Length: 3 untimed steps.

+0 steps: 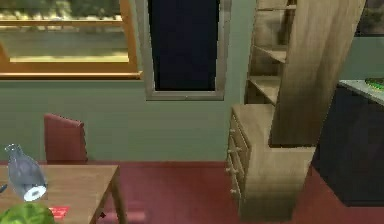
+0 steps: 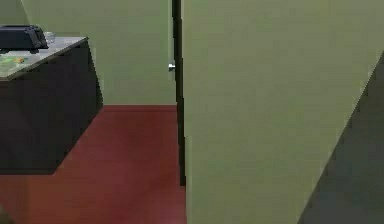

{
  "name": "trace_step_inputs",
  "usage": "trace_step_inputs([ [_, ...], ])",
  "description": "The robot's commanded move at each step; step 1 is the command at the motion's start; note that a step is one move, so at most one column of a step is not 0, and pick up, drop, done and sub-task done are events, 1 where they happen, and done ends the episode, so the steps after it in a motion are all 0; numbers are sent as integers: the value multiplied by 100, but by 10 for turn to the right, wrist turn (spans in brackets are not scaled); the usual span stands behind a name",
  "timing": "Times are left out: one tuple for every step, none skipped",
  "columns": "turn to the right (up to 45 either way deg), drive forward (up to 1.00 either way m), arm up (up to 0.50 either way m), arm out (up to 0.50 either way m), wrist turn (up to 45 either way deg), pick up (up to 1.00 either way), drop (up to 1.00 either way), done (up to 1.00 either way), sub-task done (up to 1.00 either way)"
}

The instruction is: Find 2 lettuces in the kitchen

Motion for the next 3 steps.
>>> trace_step_inputs([
  [0, 65, 0, 0, 0, 0, 0, 0, 0],
  [-450, 0, 0, 0, 0, 0, 0, 0, 0],
  [-450, 0, 0, 0, 0, 0, 0, 0, 0],
])
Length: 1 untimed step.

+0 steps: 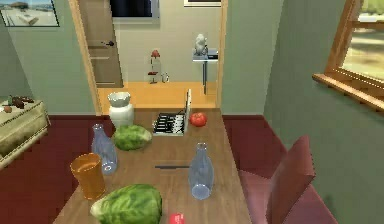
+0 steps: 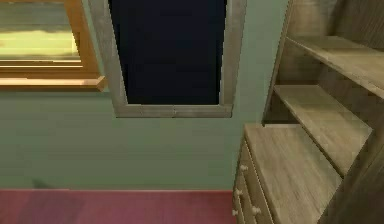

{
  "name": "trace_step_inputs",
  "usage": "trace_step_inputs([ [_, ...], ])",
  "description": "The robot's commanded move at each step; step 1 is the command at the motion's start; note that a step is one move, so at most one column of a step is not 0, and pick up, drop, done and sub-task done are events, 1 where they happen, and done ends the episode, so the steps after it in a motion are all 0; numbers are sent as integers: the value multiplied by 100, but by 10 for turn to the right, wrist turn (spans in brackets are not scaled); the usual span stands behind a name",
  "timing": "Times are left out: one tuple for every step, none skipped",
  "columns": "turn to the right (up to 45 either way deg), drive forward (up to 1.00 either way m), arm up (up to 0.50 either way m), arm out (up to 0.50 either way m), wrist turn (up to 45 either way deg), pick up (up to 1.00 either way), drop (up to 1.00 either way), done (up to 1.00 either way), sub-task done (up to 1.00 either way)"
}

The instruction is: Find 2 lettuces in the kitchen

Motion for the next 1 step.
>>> trace_step_inputs([
  [-240, 0, 0, 0, 0, 0, 0, 0, 0],
])
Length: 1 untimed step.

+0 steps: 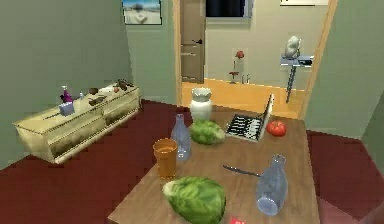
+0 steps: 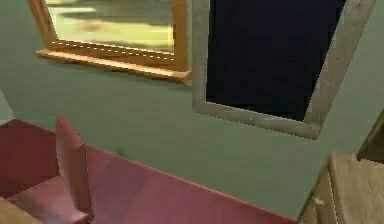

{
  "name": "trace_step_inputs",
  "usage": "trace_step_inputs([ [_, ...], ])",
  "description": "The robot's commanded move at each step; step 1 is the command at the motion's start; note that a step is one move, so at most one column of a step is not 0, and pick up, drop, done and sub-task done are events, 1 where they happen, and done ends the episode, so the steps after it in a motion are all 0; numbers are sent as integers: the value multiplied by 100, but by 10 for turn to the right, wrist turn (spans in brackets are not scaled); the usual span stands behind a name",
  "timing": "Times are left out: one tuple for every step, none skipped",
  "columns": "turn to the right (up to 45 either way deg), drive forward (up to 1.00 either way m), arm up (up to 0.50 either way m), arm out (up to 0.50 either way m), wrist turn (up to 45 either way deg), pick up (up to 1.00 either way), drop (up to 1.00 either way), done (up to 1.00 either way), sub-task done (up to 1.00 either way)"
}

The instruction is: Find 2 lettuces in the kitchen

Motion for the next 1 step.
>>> trace_step_inputs([
  [0, 0, 0, 0, 0, 0, 0, 0, 100],
])
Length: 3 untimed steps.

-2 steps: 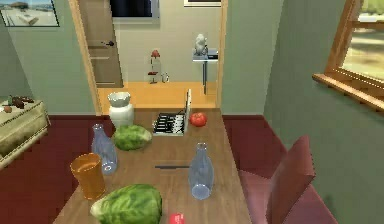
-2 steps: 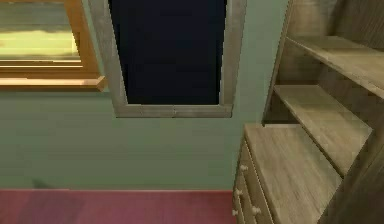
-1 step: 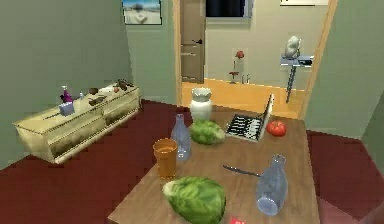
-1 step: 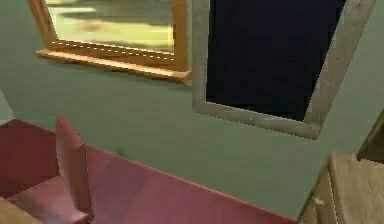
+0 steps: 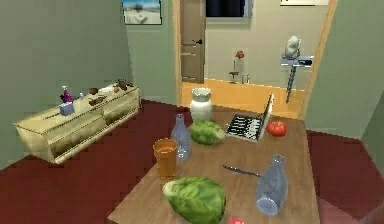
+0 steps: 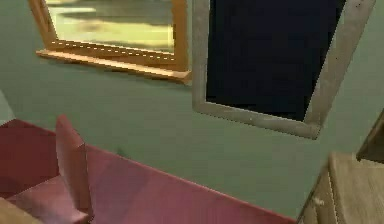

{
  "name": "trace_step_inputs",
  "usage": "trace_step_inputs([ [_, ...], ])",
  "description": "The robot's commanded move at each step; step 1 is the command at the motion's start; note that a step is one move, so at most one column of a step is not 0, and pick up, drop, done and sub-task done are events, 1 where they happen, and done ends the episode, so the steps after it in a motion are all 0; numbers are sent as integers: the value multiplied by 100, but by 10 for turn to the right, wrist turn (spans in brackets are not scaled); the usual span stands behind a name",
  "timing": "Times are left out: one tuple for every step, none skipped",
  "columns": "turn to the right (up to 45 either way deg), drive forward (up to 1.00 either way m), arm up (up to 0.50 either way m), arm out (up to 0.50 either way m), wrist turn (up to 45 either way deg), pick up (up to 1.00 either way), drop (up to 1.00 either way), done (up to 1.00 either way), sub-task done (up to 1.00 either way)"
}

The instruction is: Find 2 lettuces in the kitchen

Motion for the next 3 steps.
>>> trace_step_inputs([
  [-450, 0, 0, 0, 0, 0, 0, 0, 0],
  [-60, 0, 0, 0, 0, 0, 0, 0, 0],
  [0, 60, 0, 0, 0, 0, 0, 0, 0],
])
